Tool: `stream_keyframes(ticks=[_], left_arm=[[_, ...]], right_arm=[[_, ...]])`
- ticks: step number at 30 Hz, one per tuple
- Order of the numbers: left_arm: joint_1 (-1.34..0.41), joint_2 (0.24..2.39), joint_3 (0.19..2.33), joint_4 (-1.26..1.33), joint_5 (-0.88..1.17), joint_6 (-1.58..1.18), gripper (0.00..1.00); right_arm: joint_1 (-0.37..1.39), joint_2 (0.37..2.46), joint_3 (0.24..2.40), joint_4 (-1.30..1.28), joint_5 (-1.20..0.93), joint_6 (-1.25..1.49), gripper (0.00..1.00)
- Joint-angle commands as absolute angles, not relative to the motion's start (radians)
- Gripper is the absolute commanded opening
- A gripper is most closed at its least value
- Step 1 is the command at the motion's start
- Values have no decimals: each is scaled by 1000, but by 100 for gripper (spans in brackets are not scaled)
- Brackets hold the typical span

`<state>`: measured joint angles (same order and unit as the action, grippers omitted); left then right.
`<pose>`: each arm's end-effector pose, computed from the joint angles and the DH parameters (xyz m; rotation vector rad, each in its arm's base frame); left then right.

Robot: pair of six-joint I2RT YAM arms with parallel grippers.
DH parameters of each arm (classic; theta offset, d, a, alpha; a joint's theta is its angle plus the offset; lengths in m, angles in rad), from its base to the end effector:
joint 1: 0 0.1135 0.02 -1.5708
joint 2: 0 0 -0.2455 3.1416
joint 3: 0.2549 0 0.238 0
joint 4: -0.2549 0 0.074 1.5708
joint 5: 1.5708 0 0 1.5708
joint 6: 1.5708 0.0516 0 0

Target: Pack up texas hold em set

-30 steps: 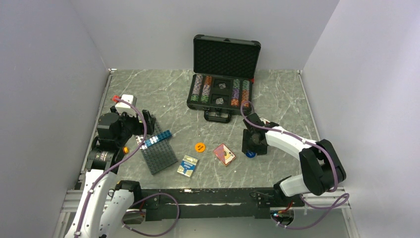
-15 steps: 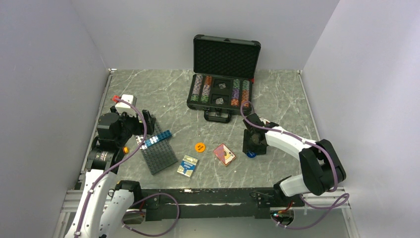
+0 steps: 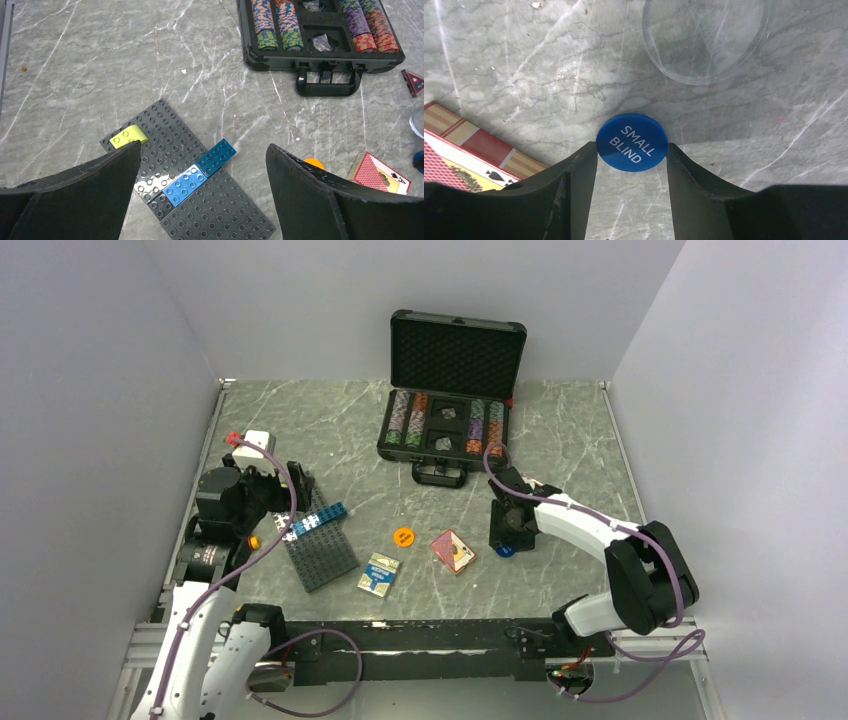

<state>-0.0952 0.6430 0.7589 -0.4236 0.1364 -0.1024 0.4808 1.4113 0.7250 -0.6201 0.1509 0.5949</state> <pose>0.1632 -0.0226 0.3090 0.0873 1.8820 -0.2637 0.2074 0.0994 0.1357 0.1903 2.8317 0.0091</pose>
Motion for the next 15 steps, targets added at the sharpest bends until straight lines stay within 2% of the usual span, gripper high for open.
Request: stream_keyframes(ticks=[1, 15], left_arm=[[-98, 632, 769, -382, 135, -120, 99], [-98, 628, 769, -385, 125, -118, 99]], right_arm=[[485, 1372, 789, -654, 164, 596, 52], [483, 1453, 971, -686, 188, 535, 51]])
